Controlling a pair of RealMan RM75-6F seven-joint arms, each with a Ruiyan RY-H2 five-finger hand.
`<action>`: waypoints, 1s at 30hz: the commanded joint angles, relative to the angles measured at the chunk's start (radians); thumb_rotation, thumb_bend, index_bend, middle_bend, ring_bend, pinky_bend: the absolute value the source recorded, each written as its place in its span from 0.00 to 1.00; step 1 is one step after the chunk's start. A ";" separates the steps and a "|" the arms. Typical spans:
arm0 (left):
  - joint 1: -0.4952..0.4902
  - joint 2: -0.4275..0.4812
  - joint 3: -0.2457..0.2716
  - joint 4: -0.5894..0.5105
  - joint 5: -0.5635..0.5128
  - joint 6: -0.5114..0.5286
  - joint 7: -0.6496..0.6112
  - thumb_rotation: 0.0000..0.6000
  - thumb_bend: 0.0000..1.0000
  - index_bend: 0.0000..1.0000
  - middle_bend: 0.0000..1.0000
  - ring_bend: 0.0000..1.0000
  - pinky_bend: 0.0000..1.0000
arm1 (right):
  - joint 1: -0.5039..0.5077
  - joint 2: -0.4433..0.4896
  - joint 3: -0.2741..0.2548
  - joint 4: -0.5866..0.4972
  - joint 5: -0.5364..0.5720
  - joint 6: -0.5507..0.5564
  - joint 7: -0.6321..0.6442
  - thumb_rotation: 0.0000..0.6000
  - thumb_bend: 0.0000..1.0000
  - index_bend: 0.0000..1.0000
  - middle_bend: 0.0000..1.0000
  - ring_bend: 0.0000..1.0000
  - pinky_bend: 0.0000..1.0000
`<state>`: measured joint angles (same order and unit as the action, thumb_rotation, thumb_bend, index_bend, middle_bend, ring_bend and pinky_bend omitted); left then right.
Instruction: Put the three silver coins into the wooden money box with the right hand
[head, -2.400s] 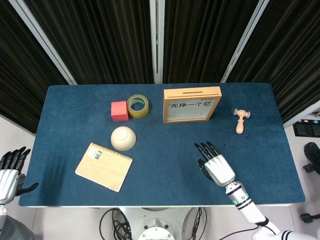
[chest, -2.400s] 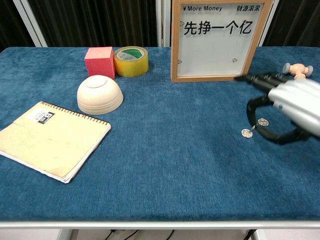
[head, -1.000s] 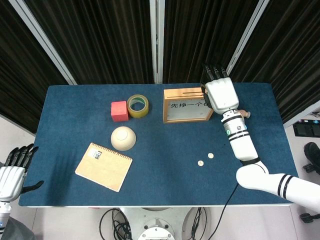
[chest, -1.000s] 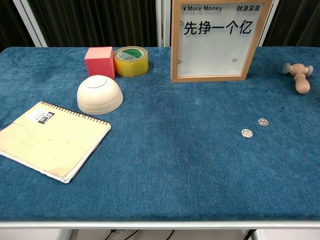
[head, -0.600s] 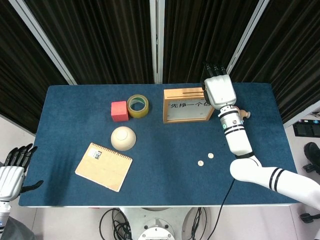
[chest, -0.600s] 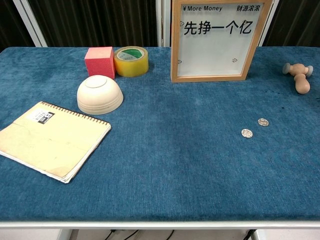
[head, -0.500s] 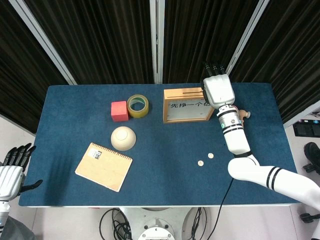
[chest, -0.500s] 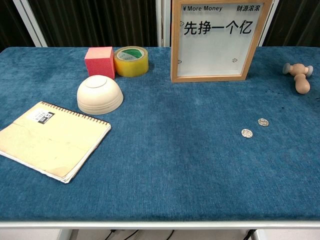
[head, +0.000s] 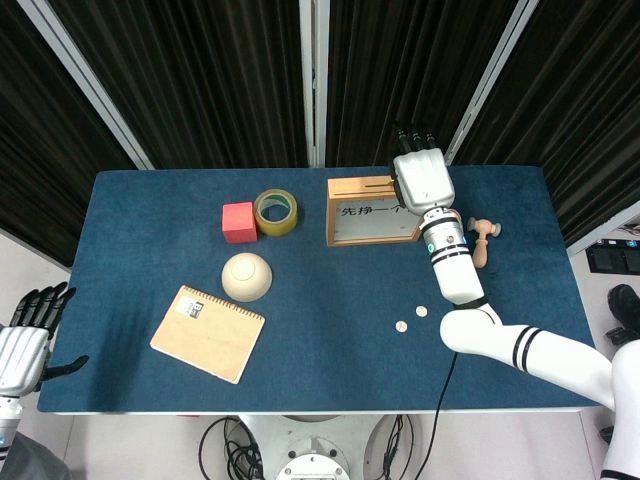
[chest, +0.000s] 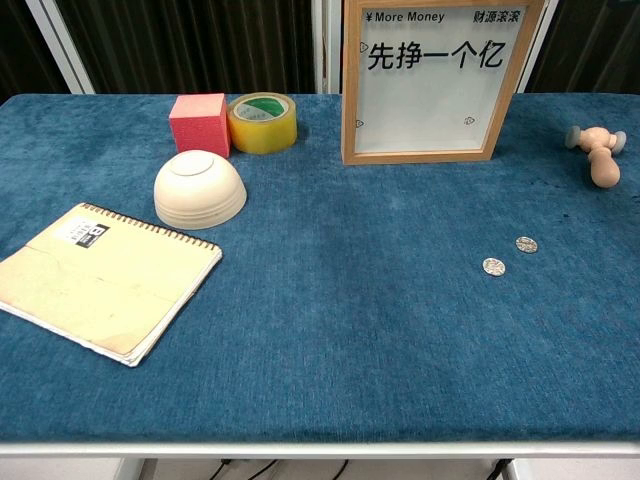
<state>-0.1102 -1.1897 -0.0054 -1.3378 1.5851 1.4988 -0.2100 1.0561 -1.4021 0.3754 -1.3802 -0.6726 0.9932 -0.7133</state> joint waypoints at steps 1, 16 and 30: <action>0.000 -0.001 0.000 0.001 -0.001 0.000 -0.001 1.00 0.00 0.01 0.00 0.00 0.00 | 0.005 -0.004 -0.004 0.003 0.007 -0.002 -0.003 1.00 0.44 0.78 0.01 0.00 0.00; -0.003 0.000 0.001 0.013 -0.015 -0.014 -0.018 1.00 0.00 0.01 0.00 0.00 0.00 | 0.018 -0.018 -0.024 0.026 0.021 -0.006 0.015 1.00 0.44 0.78 0.00 0.00 0.00; -0.005 0.008 0.000 -0.007 -0.018 -0.014 0.001 1.00 0.00 0.01 0.00 0.00 0.00 | 0.008 0.005 -0.033 -0.002 -0.011 -0.004 0.064 1.00 0.36 0.00 0.00 0.00 0.00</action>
<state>-0.1147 -1.1823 -0.0052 -1.3439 1.5668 1.4841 -0.2097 1.0700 -1.4006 0.3423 -1.3780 -0.6683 0.9833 -0.6644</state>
